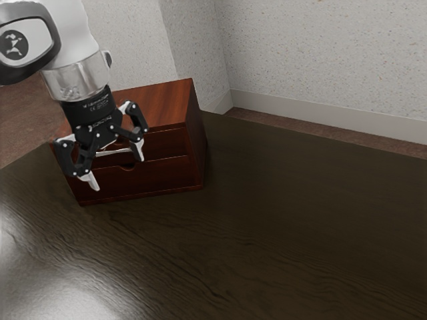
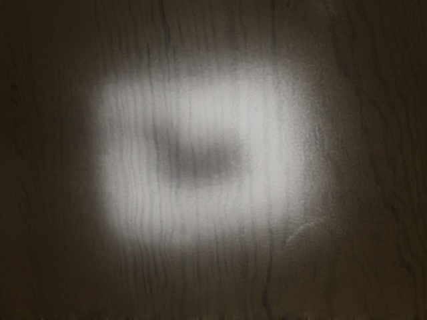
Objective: Pull the drawer handle with one arm to open the drawer
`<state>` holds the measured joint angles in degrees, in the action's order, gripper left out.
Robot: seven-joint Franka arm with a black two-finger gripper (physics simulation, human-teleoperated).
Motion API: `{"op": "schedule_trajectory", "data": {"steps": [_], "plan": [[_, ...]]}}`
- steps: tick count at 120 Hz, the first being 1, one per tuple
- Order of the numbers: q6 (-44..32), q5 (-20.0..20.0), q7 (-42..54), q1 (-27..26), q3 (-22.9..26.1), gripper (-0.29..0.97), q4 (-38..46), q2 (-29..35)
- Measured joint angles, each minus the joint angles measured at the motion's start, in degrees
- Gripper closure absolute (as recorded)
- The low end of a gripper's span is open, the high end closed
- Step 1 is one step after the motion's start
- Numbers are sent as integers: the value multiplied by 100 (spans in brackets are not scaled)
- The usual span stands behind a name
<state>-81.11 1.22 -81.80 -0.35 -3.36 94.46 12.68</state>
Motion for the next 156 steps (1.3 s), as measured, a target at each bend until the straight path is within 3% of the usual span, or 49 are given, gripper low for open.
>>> {"op": "schedule_trajectory", "data": {"steps": [42,48,64,74,98,156], "plan": [[-455,-243,-533,490,86,0,857,885],[-520,-198,-579,904,265,0,959,944],[-632,157,-669,2825,1691,0,904,805],[-673,346,-721,3219,1931,0,680,580],[-1073,572,-853,3484,1978,0,852,346],[-2447,230,-1121,3463,1606,0,934,-369]]}}
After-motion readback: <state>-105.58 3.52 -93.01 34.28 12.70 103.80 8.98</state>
